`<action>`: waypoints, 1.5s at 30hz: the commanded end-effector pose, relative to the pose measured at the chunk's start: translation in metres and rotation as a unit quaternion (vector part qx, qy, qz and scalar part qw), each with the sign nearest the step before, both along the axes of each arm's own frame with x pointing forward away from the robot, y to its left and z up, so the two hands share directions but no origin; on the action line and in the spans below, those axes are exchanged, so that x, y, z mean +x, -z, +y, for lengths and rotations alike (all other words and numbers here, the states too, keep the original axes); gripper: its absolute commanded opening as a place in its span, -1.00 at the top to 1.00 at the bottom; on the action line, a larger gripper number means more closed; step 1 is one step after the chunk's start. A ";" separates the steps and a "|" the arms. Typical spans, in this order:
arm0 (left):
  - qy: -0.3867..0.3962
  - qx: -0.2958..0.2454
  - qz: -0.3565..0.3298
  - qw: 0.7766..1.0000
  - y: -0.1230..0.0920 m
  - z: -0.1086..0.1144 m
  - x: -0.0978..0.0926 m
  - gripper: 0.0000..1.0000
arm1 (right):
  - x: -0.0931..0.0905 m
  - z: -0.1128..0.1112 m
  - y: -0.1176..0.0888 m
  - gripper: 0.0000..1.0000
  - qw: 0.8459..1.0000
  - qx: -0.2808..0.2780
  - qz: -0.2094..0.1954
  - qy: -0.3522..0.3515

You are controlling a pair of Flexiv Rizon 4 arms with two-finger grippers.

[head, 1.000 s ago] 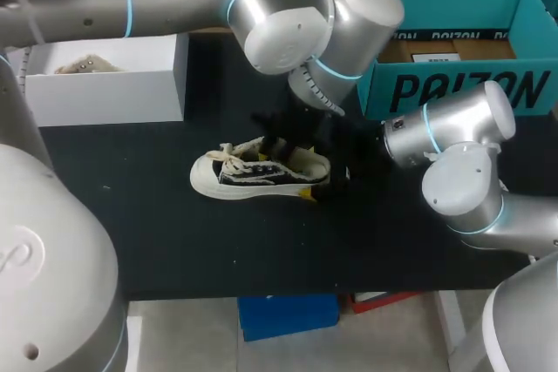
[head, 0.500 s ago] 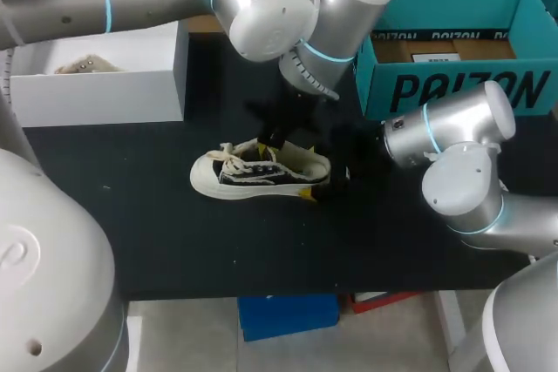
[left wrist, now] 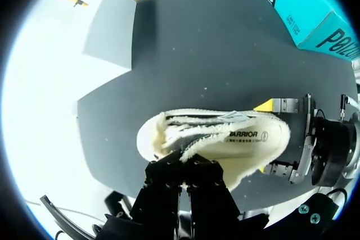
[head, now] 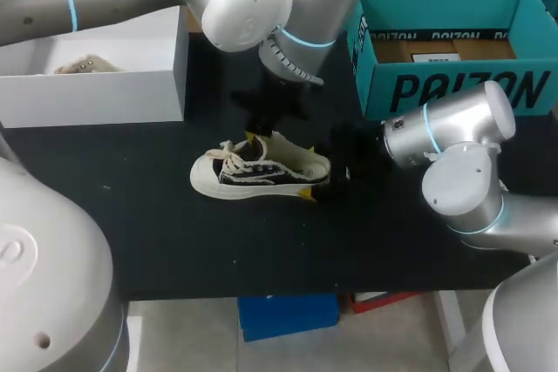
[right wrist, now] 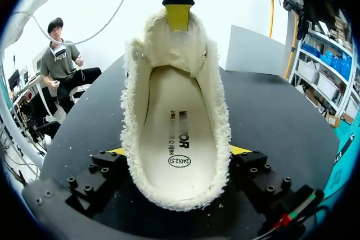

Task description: Take the shoe out of the shoebox, open the shoe tongue, remove and reinsert the insole, then place the shoe into the shoebox

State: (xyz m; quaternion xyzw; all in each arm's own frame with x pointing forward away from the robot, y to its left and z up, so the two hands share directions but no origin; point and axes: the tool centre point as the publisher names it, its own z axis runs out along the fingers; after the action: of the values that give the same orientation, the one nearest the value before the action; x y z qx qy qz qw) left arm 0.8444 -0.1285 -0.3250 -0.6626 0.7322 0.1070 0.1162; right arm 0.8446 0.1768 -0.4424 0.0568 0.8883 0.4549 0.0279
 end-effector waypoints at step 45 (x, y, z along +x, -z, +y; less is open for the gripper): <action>-0.080 -0.071 -0.020 0.994 0.031 0.082 -0.015 1.00 | -0.001 0.002 0.003 1.00 1.000 0.000 0.000 0.001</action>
State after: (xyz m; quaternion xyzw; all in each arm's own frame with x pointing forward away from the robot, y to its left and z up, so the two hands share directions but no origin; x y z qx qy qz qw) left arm 0.8297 -0.0527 -0.3495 -0.7270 0.6797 0.0560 0.0798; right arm 0.8443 0.1783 -0.4419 0.0564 0.8883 0.4550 0.0279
